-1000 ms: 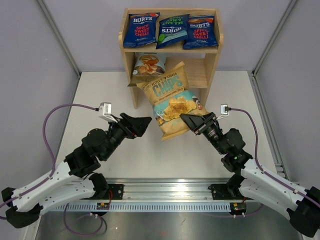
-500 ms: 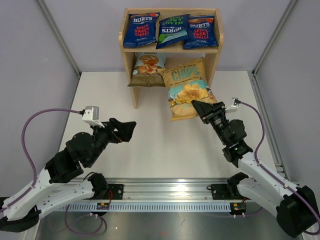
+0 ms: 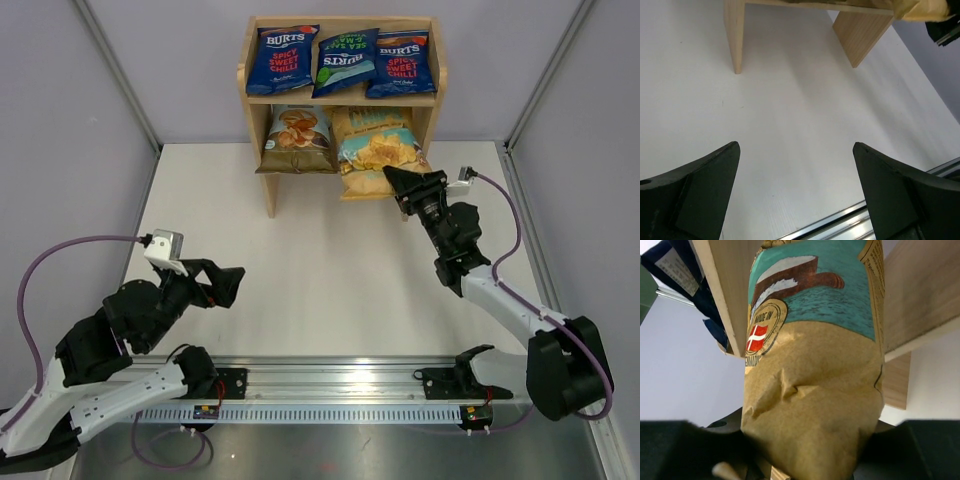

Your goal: Place and organize the chips bags onto the shelf

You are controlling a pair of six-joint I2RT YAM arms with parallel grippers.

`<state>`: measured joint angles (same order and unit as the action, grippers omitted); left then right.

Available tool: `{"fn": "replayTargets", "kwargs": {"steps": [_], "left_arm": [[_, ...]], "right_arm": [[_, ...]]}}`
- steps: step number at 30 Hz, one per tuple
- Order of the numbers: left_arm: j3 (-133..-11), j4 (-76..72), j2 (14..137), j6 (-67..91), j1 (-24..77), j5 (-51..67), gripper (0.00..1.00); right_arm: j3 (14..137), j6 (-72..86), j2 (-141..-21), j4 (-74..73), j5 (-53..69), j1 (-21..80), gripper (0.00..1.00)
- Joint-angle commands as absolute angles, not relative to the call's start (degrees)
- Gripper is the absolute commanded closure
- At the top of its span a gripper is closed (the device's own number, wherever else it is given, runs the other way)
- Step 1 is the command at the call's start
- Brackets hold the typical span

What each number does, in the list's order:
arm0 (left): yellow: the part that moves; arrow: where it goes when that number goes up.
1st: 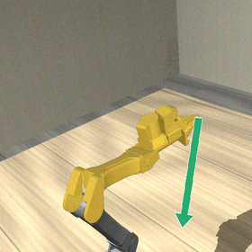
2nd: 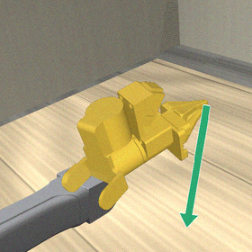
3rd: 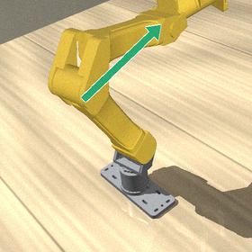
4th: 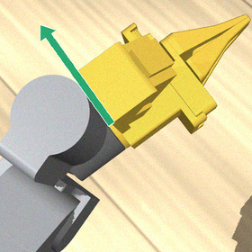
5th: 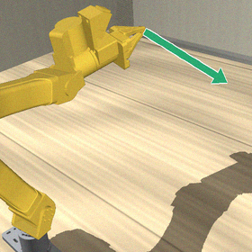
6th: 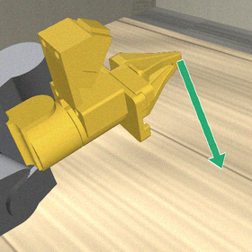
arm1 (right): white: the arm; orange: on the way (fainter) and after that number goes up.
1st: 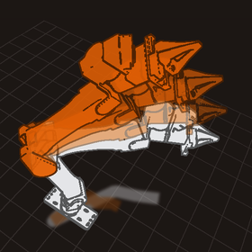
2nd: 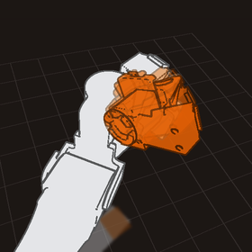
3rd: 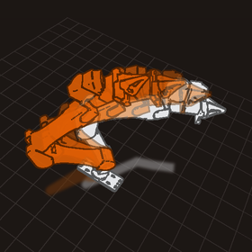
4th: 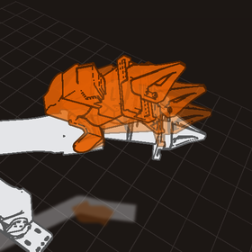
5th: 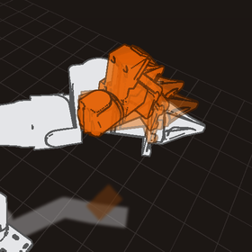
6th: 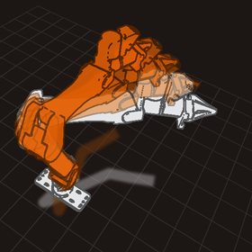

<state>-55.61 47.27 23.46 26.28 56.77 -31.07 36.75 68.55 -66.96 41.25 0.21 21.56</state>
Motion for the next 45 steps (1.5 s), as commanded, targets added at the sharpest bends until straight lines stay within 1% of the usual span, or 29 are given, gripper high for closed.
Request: {"fn": "replayTargets", "kwargs": {"steps": [1,9,15,23,27,32,39,45], "left_arm": [[-54.1,50.2,21.2,22.8,56.6,-31.1,0.01],[-48.5,47.5,15.2,21.2,56.6,-33.8,0.01],[-48.3,47.5,15.1,21.2,56.6,-34.1,0.01],[-47.9,47.2,13.7,20.8,56.6,-33.8,0.01],[-47.6,47.0,12.8,20.8,56.6,-33.7,0.01],[-47.6,46.9,12.3,20.8,56.6,-33.7,0.01],[-47.5,46.9,12.2,20.7,56.6,-33.5,0.01],[-47.6,46.9,12.5,20.6,56.6,-33.4,0.01]], "right_arm": [[43.1,71.0,-70.5,51.1,0.4,20.7,0.67],[49.7,73.0,-80.5,54.1,-6.0,20.6,0.67],[52.1,74.4,-85.6,55.1,-10.5,20.5,0.68],[56.5,75.5,-91.7,54.1,-9.7,19.1,0.68],[57.5,76.3,-92.7,53.3,-9.6,18.5,0.68],[59.9,76.5,-93.3,47.4,-7.5,17.3,0.68],[55.7,75.4,-90.6,45.4,-9.6,17.3,0.68],[55.2,74.8,-91.3,46.1,-9.1,17.3,0.67]]}}
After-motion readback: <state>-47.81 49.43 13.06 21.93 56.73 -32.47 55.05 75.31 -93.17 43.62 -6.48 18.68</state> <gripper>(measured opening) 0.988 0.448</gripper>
